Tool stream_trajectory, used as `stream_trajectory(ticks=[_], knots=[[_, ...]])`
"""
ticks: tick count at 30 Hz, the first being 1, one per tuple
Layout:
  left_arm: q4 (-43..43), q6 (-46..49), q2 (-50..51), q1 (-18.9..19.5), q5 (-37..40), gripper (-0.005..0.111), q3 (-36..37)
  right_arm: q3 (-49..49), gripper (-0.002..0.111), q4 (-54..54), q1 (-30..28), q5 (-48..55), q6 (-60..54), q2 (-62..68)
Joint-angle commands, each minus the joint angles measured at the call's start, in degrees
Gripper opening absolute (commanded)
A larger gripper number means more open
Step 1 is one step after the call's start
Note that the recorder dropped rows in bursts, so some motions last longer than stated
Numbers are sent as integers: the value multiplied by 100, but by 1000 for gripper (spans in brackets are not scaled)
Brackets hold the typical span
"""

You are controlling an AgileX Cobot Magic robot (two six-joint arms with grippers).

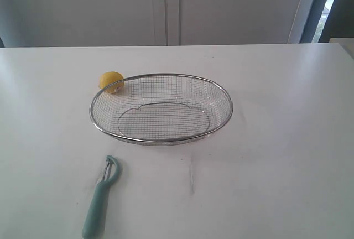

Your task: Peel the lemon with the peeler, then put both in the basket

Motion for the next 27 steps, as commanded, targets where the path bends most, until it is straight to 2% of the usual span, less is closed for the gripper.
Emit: stream_trajectory(ticks=[1,9,20,27], knots=[[-51,8,-21,4,-20,0,38,25,0,9,-34,-82,7,-23],[-51,8,-21,4,-20,0,38,25,0,9,-34,-730,7,-23],[-51,8,-21,4,-20,0,38,25,0,9,-34,-2794,7,-23],[-51,8,-21,4,-20,0,38,25,0,9,-34,-3056,7,-23]])
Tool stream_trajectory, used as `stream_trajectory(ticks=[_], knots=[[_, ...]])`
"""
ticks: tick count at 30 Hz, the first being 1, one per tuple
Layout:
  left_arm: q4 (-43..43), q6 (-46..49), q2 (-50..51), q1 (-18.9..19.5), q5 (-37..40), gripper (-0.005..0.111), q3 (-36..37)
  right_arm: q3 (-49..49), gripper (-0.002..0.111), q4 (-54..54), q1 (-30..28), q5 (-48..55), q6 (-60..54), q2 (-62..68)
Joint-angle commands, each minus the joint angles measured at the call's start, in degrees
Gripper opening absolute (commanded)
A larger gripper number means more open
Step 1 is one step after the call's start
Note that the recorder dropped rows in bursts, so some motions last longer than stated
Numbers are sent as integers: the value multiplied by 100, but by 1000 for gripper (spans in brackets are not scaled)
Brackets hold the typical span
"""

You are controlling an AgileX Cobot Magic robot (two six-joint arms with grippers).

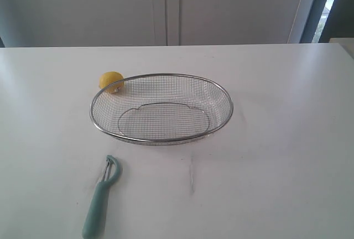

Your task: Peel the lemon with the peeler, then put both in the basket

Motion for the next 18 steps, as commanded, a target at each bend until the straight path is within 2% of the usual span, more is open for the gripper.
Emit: stream_trajectory(ticks=[1,18], knots=[[-51,8,-21,4,-20,0,38,25,0,9,-34,-142,7,-33],[-51,8,-21,4,-20,0,38,15,0,9,-34,-181,54,-33]])
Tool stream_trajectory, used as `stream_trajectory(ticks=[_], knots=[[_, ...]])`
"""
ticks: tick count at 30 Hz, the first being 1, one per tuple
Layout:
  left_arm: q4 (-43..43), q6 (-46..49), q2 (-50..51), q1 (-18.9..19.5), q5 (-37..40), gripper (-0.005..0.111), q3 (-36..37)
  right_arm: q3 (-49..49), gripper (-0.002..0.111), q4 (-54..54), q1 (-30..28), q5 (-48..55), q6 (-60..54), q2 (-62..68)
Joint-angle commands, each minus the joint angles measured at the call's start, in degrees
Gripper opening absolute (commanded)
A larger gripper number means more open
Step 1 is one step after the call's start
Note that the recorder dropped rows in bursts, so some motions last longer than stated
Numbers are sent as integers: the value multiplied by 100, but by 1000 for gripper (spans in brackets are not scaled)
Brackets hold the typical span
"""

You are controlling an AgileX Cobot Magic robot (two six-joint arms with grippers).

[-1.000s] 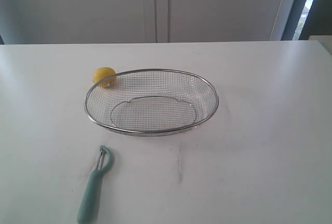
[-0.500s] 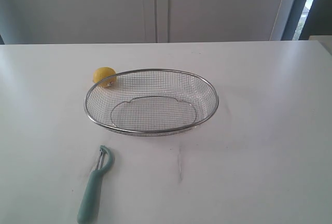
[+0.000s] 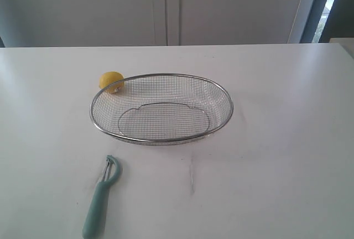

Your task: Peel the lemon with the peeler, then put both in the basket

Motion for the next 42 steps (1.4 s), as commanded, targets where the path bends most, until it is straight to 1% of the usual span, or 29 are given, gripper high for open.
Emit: stream_trajectory(ticks=[1,4,9,12,26,31,35,42], knots=[[-51,8,-21,4,-20,0,38,-56,0,9,-34,-2,39,-33],[-51,8,-21,4,-20,0,38,-408,0,9,-34,362,67,-20],[-51,8,-21,4,-20,0,38,-1207,0,9,-34,1702,82,-20],[-51,8,-21,4,-20,0,38,-1676,0,9,-34,2208,82,72],[-51,8,-21,4,-20,0,38,-3565,0,9,-34,4221,82,1277],[-51,8,-21,4,-20,0,38,-4118,0,217,-34,5046,82,1883],[-51,8,-21,4,-20,0,38,-4307,0,229,-34,5415,82,2237],[-51,8,-21,4,-20,0,38,-4307,0,229,-34,5500,82,2372]])
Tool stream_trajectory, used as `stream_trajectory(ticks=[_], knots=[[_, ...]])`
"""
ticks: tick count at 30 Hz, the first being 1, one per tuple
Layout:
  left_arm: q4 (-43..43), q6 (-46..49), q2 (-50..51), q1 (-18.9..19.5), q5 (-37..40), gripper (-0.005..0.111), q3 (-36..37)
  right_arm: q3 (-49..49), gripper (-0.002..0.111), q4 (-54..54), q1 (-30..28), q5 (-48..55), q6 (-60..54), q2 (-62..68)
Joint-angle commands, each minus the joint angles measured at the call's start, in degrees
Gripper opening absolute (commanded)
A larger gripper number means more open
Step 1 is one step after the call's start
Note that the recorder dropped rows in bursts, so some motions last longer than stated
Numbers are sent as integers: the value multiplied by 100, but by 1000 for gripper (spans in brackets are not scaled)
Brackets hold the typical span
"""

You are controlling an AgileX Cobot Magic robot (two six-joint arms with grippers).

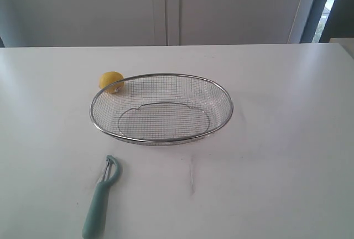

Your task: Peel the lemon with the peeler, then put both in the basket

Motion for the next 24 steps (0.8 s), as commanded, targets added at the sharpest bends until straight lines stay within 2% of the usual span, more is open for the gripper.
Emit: stream_trajectory(ticks=[1,24], knots=[[-51,8,-21,4,-20,0,38,-56,0,47,-34,86,29,32],[-51,8,-21,4,-20,0,38,-56,0,47,-34,239,29,32]])
